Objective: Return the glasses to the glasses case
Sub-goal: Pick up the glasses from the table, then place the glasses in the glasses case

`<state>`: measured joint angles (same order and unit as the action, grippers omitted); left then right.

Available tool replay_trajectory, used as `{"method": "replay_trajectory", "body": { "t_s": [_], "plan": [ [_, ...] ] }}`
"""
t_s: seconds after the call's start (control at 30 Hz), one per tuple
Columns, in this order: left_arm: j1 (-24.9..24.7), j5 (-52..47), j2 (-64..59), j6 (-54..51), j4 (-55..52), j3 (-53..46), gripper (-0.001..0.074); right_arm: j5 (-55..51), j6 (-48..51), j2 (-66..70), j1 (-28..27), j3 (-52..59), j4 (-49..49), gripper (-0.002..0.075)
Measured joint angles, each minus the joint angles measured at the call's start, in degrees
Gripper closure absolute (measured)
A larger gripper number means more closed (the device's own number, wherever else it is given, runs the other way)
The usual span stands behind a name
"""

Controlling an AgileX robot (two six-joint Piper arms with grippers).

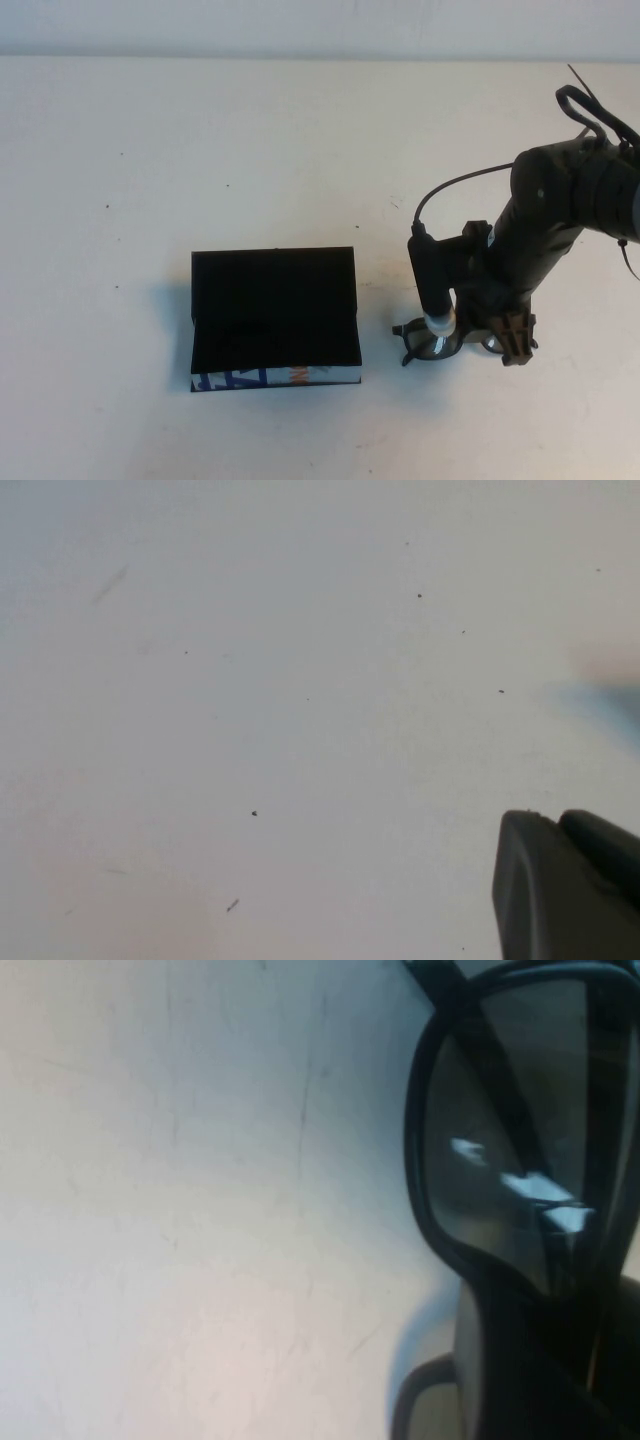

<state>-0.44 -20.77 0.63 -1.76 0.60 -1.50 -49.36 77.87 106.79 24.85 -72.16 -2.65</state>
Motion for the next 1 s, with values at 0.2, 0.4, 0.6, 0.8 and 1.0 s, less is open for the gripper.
{"method": "replay_trajectory", "body": {
  "t_s": [0.2,0.4,0.6,0.8,1.0],
  "plan": [
    [0.0,0.0,0.0,0.0,0.0,0.0,0.0736,-1.59,0.0,0.0,-0.05,-0.11,0.0,0.0655],
    [0.0,0.0,0.0,0.0,0.0,0.0,0.0736,-3.52,0.0,-0.58,-0.05,-0.54,0.0,0.0703],
    [0.0,0.0,0.0,0.0,0.0,0.0,0.0736,-7.94,-0.46,-2.62,-0.05,-0.31,0.31,0.072],
    [0.0,0.0,0.0,0.0,0.0,0.0,0.0736,-12.08,-6.68,-9.18,0.7,-0.21,0.59,0.0721],
    [0.0,0.0,0.0,0.0,0.0,0.0,0.0736,-15.2,-10.43,-11.13,6.4,-2.71,0.59,0.0721]
  ]
}}
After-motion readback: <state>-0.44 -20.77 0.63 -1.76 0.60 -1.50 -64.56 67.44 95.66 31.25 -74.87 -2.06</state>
